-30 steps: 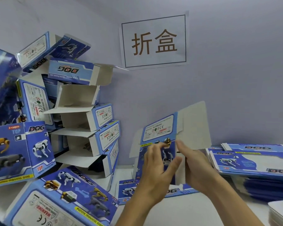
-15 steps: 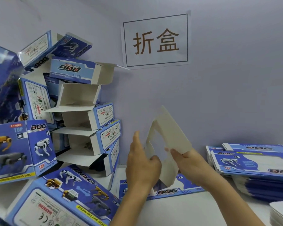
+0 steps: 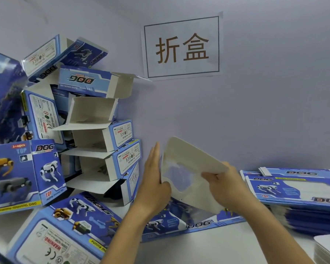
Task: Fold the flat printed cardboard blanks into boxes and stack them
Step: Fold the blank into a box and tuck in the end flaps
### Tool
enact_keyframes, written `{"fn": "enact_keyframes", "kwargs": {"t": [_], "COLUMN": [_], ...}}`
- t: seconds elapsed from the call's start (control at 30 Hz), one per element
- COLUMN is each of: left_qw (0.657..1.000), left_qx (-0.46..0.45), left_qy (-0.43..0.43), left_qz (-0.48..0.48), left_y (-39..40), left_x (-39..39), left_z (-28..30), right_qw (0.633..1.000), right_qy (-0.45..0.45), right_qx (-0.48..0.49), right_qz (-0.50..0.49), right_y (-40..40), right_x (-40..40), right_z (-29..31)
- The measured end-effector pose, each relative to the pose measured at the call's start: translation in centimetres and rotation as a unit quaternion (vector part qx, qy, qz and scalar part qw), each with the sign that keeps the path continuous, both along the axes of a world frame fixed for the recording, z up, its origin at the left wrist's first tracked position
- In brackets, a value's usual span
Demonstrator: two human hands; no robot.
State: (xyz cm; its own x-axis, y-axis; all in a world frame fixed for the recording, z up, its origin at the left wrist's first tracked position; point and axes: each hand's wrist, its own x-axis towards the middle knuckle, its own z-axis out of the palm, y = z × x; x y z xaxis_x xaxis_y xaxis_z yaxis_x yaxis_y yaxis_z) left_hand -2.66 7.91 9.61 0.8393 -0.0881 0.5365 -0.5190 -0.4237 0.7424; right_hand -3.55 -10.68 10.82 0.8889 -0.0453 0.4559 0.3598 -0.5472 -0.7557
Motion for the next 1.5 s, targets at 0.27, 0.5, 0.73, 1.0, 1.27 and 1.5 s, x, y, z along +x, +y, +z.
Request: {"fn": "enact_keyframes", "kwargs": {"t": [0.27, 0.5, 0.73, 1.0, 1.27, 1.5], "left_qw": [0.992, 0.982, 0.988, 0.982, 0.983, 0.980], "left_qx": [0.057, 0.163, 0.090, -0.167, -0.132, -0.144], "left_qy": [-0.060, -0.066, -0.125, -0.066, -0.054, -0.047], "left_qz": [-0.092, -0.062, -0.007, -0.067, -0.118, -0.132], "left_y": [-1.0, -1.2, -1.0, -0.8, -1.7, -1.6], "left_x": [-0.8, -0.6, 0.1, -0.7, -1.7, -1.7], "left_z": [-0.5, -0.6, -1.0, 0.2, 0.5, 0.7], "right_qw": [0.996, 0.990, 0.986, 0.958, 0.967, 0.954], "right_qy": [-0.012, -0.052, -0.014, 0.023, -0.054, -0.071], "right_qx": [0.088, 0.119, 0.165, 0.114, 0.192, 0.262], "right_qz": [-0.028, -0.048, 0.005, 0.263, 0.162, 0.126], "right_y": [-2.3, -2.3, -2.3, -2.4, -0.4, -0.5], "right_x": [0.3, 0.3, 0.7, 0.4, 0.9, 0.9], "right_z": [0.2, 0.3, 0.5, -0.1, -1.3, -0.1]}}
